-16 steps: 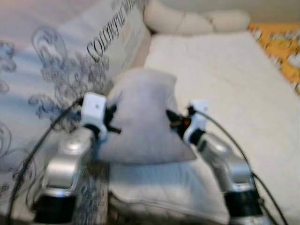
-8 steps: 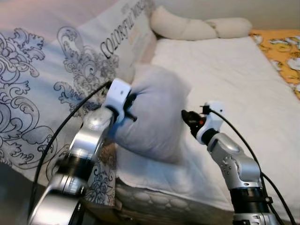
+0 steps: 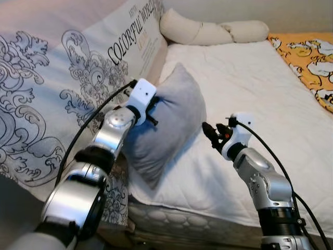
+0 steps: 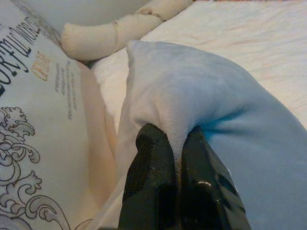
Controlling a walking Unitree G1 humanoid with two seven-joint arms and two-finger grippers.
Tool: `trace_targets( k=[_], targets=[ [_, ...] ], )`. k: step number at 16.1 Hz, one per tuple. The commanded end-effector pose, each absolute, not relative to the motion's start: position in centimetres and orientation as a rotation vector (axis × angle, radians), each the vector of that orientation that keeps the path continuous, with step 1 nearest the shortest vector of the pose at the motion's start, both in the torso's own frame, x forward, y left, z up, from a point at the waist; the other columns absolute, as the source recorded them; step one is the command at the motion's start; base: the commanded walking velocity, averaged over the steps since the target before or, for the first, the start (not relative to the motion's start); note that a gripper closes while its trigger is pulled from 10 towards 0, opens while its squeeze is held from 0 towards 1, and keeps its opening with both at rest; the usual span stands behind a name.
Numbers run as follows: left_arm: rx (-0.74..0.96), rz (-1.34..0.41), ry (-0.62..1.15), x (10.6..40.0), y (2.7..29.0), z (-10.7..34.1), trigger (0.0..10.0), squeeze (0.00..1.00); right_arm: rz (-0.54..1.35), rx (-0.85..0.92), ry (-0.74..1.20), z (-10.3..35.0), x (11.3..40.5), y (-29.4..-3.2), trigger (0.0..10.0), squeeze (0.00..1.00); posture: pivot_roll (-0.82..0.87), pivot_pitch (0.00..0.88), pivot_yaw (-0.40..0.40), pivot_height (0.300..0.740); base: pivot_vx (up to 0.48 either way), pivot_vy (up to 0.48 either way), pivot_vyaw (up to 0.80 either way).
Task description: Clean up the room
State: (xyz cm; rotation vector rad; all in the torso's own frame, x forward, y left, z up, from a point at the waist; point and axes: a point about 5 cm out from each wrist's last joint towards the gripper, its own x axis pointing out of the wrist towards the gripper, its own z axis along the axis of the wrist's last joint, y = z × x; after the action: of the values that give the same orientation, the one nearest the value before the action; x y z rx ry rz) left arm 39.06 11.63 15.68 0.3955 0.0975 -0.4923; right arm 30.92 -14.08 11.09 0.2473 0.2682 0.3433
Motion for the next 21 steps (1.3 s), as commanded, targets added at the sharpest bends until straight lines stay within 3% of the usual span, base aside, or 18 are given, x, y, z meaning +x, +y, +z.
trace_targets(
  k=[1, 8, 13, 18, 21],
  targets=[
    [0.405, -0.452, 0.023, 40.0, 11.8, 18.0, 10.0, 0.00, 0.446, 0.240, 0.192, 12.9, 31.0, -13.4, 10.0, 1.00, -0.06, 0.000, 0.109, 0.740, 0.000, 0.000, 0.00],
    [0.335, -0.247, 0.037, 41.2, 14.0, 19.1, 10.0, 0.00, 0.585, 0.142, 0.176, 13.9, 30.4, -14.6, 10.0, 1.00, -0.08, 0.000, 0.116, 0.740, 0.000, 0.000, 0.00],
    [0.320, -0.085, 0.072, 40.6, 14.6, 16.7, 10.0, 0.00, 0.689, 0.089, 0.199, 13.6, 29.6, -13.9, 10.0, 1.00, -0.09, 0.000, 0.118, 0.740, 0.000, 0.000, 0.00],
    [0.351, -0.113, -0.143, 40.7, 12.3, 19.1, 10.0, 0.00, 0.690, 0.063, 0.197, 14.0, 29.6, -14.9, 10.0, 1.00, -0.11, 0.000, 0.112, 0.740, 0.000, 0.000, 0.00],
    [0.367, -0.010, -0.225, 40.6, 12.3, 20.1, 10.0, 0.00, 0.688, 0.058, 0.196, 14.1, 29.5, -15.1, 10.0, 1.00, -0.11, 0.000, 0.105, 0.740, 0.000, 0.000, 0.00]
  ],
)
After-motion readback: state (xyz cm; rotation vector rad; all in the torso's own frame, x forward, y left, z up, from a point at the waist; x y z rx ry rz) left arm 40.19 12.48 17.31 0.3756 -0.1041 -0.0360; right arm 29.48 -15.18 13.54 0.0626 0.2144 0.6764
